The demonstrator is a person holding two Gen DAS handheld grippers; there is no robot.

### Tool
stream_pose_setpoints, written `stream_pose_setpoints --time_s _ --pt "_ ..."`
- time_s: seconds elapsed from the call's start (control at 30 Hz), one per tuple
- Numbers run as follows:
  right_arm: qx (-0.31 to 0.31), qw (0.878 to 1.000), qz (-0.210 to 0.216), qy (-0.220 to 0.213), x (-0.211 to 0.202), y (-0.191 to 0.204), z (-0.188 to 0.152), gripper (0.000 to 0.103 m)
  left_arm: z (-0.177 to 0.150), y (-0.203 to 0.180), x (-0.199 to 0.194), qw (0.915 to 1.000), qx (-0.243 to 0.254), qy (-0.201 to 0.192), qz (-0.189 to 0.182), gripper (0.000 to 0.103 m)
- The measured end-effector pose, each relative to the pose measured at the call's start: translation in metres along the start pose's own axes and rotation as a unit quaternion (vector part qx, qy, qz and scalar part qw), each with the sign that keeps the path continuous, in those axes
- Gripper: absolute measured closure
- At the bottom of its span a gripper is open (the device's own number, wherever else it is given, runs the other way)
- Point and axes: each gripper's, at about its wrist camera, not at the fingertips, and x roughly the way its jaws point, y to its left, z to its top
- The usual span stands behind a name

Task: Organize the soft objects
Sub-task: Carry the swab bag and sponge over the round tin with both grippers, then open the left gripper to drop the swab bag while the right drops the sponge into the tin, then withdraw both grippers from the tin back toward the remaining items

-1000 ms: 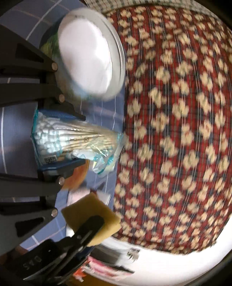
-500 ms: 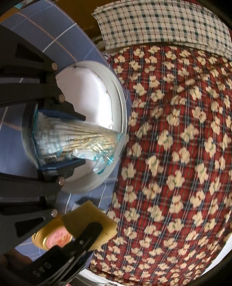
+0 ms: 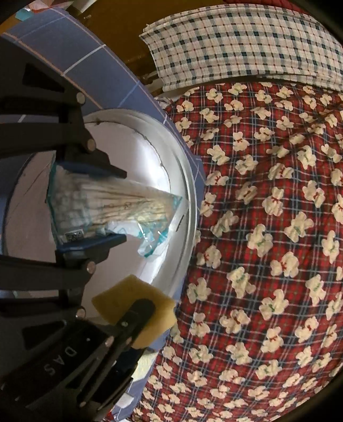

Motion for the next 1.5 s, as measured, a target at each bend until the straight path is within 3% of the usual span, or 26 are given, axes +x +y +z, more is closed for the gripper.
stream_pose_setpoints --time_s 0.17,0.4,0.5,0.57,0.63,0.67,0.73,0.87,1.13,1.3,1.5 --pt "0.007 1.000 0.015 0.026 0.016 -0.005 -0.006 0.062 -0.003 0.004 0.015 0.9998 -0.006 0.018 0.009 0.064" --pt "0.005 0.998 0.045 0.036 0.021 -0.008 -0.009 0.060 -0.003 0.005 0.018 0.9995 -0.002 0.013 0.030 0.061" --pt "0.007 0.999 0.034 0.025 0.017 -0.011 -0.009 0.051 -0.003 0.006 0.016 0.9996 -0.009 0.008 0.026 0.056" --pt "0.016 0.999 0.029 0.015 0.013 -0.015 -0.009 0.043 -0.002 0.007 0.015 0.9995 -0.015 0.002 0.026 0.044" --pt "0.035 0.999 0.039 0.007 0.008 -0.022 -0.008 0.037 -0.003 0.009 0.011 0.9990 -0.022 -0.010 0.037 0.017" --pt "0.045 0.998 0.044 0.000 0.005 -0.025 -0.007 0.035 -0.003 0.010 0.008 0.9981 -0.027 -0.021 0.051 0.015" --pt "0.056 0.997 0.041 -0.023 -0.004 -0.029 -0.006 0.030 -0.004 0.016 0.001 0.9953 -0.047 -0.042 0.074 0.001" --pt "0.043 0.997 0.009 -0.058 -0.020 -0.026 -0.008 0.029 -0.007 0.021 -0.009 0.9908 -0.069 -0.069 0.093 0.000" --pt "-0.002 0.989 -0.084 -0.122 -0.046 -0.025 -0.010 0.028 -0.011 0.007 -0.025 0.9839 -0.046 -0.109 0.134 0.000" --pt "-0.009 0.988 -0.100 -0.120 -0.047 -0.029 -0.011 0.027 -0.011 -0.003 -0.030 0.9834 -0.020 -0.118 0.136 0.000" --pt "0.010 0.989 -0.111 -0.102 -0.046 -0.042 -0.014 0.027 -0.013 -0.005 -0.034 0.9840 -0.028 -0.116 0.133 0.000"
